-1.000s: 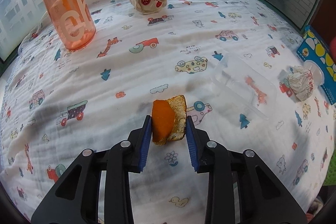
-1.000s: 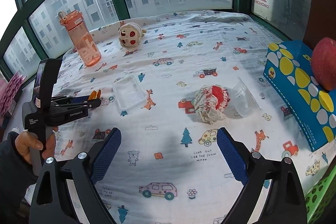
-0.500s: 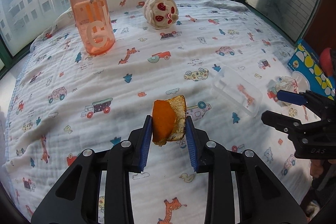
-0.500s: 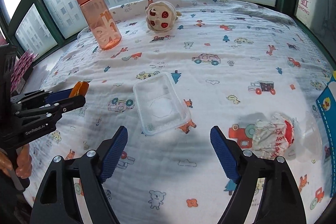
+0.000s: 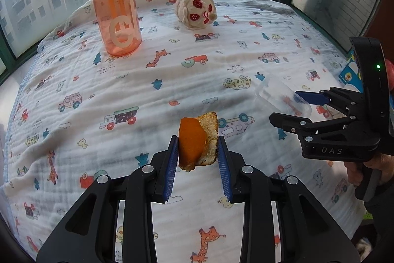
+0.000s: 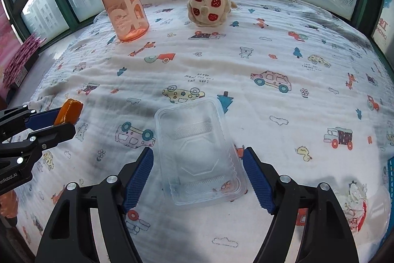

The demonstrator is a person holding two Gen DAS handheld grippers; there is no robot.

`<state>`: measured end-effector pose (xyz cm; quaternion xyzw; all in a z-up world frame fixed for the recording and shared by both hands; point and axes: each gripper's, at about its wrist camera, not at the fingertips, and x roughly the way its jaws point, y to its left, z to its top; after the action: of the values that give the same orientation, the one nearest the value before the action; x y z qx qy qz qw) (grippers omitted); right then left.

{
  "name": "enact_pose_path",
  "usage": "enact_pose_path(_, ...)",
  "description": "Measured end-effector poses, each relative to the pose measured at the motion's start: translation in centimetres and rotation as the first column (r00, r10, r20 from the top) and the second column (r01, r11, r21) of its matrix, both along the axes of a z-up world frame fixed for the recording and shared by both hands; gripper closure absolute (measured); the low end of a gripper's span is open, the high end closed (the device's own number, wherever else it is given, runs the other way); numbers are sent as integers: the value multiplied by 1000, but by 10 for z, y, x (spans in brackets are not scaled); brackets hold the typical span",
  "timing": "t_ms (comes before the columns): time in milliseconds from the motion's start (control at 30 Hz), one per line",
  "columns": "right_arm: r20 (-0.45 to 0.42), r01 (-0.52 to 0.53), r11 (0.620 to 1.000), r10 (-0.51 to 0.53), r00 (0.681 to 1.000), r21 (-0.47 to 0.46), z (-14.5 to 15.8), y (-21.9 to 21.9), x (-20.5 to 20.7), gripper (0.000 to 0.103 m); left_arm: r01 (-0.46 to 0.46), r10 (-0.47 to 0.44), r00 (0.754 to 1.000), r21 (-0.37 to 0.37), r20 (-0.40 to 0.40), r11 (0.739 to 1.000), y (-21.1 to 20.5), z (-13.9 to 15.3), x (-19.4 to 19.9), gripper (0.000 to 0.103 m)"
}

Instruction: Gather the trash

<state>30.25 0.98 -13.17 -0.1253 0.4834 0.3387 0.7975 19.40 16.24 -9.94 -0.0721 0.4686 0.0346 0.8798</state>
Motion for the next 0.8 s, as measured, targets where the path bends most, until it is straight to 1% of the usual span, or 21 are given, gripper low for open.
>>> enact_pose_path(67,7,-1,1000,1,1000,-11,-1,2,-2,41,-1,1,1000,1,-1,1000,0,-1,-1,73)
enact_pose_path(167,8,5,1000,-5,1000,-7,-1,1,-6,43,-3,3,1000,8,-4,1000,0,-1,-3,73)
enact_pose_path(400,0,44,998,-44,999,41,17,-22,-32,44,-1,1,1000,6,11,1000,-7,8,-12,73)
enact_pose_path(500,6,78,996,-79,997,34,25,-35,-51,44,10,-10,1000,7,25,1000,-15,15,-20,73)
enact_pose_path(733,18,147,988,-148,989,49,44,-71,-100,44,51,-52,997,6,54,999,-45,30,-42,73)
enact_pose_path(800,39,161,986,-162,986,48,51,-82,-113,44,68,-68,996,4,58,998,-57,33,-49,73)
